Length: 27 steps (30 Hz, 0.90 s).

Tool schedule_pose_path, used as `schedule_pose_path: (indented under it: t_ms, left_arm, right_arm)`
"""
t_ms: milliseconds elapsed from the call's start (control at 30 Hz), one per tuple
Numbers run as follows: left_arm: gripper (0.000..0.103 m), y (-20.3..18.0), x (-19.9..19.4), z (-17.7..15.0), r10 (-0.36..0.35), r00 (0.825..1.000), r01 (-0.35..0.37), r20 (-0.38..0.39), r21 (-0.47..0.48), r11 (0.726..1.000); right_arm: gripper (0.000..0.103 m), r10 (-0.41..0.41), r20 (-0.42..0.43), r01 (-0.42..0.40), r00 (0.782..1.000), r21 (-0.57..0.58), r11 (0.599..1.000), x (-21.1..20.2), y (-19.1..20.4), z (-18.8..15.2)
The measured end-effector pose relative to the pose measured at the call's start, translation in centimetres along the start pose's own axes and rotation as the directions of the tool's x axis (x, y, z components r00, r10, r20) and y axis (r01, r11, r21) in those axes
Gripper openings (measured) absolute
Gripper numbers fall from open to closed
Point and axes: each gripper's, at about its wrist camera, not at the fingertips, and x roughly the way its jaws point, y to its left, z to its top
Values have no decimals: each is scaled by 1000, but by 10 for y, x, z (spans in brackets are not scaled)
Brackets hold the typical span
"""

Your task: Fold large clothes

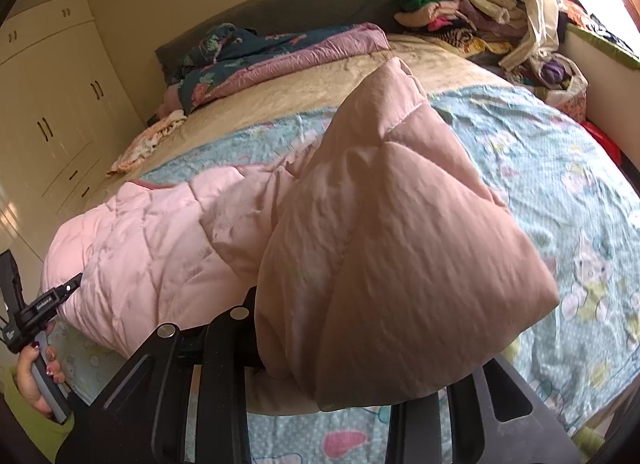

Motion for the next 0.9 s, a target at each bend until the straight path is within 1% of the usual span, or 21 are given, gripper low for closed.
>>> schedule_pose_path:
  t_ms: [233,700,900]
  left_arm:
    - [33,5,6,-11,22,1000,-22,-6,1,1000]
    - [35,3,13,-11,45,999,-46,-26,-27,999]
    - [36,1,14,-13,53,998,-53,-30,-30,998]
  right_arm:
    - [30,-18,-30,19,999,22,1000,12,-5,-10]
    - [36,-99,-95,103,991,43,994,39,-3,-9]
    - [38,-104,-112,112,988,64,992,48,-10,-15]
